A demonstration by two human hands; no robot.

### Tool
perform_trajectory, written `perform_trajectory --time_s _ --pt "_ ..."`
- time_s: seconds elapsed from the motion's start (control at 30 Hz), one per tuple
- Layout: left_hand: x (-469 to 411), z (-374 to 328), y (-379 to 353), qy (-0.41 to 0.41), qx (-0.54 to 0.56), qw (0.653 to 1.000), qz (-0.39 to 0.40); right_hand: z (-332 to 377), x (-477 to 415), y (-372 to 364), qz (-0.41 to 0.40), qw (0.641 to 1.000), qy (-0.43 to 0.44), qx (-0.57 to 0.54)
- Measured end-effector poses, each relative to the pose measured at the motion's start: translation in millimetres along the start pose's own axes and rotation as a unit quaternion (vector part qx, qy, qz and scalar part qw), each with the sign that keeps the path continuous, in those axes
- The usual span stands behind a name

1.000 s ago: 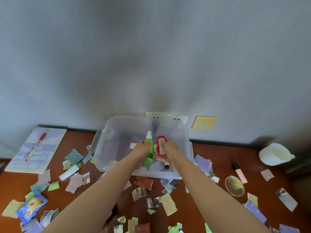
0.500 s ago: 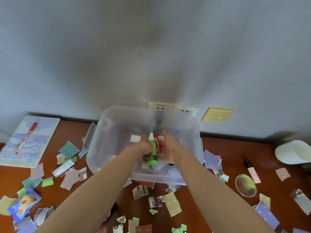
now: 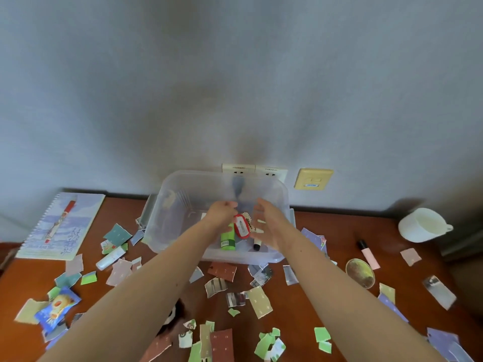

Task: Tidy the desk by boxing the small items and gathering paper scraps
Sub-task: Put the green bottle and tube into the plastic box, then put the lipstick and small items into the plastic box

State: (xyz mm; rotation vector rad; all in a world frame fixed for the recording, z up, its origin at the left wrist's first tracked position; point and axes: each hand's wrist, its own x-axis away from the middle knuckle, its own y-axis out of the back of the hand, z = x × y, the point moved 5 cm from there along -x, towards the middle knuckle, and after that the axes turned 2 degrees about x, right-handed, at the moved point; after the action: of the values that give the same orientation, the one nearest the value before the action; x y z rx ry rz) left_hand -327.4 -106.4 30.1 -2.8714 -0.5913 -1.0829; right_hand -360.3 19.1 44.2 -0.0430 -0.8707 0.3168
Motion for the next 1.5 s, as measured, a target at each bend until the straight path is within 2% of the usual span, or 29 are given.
perform_trajectory --time_s 0.13,0.27,0.53,0.67,0.8,1.1,1.5 --pt "52 -17 -19 -0.052 0.072 0.996 0.012 5 36 30 -0.042 0.991 0.117 -0.042" --pt "102 -14 -47 -0.07 0.094 0.993 0.018 -6 85 64 -0.091 0.978 0.183 -0.049" --pt "156 33 -120 -0.056 0.089 0.993 0.059 -64 136 148 -0.169 0.966 0.191 -0.039" --pt "170 55 -158 -0.002 0.109 0.989 0.104 -89 152 188 -0.195 0.963 0.189 -0.006" --pt "180 69 -186 -0.014 0.071 0.994 0.087 -104 160 224 -0.216 0.96 0.18 -0.004" --pt "166 82 -234 0.021 0.04 0.995 0.085 -108 148 281 -0.243 0.954 0.171 0.039" --pt "103 69 -283 -0.028 -0.059 0.992 0.105 -78 76 328 -0.238 0.957 0.151 0.068"
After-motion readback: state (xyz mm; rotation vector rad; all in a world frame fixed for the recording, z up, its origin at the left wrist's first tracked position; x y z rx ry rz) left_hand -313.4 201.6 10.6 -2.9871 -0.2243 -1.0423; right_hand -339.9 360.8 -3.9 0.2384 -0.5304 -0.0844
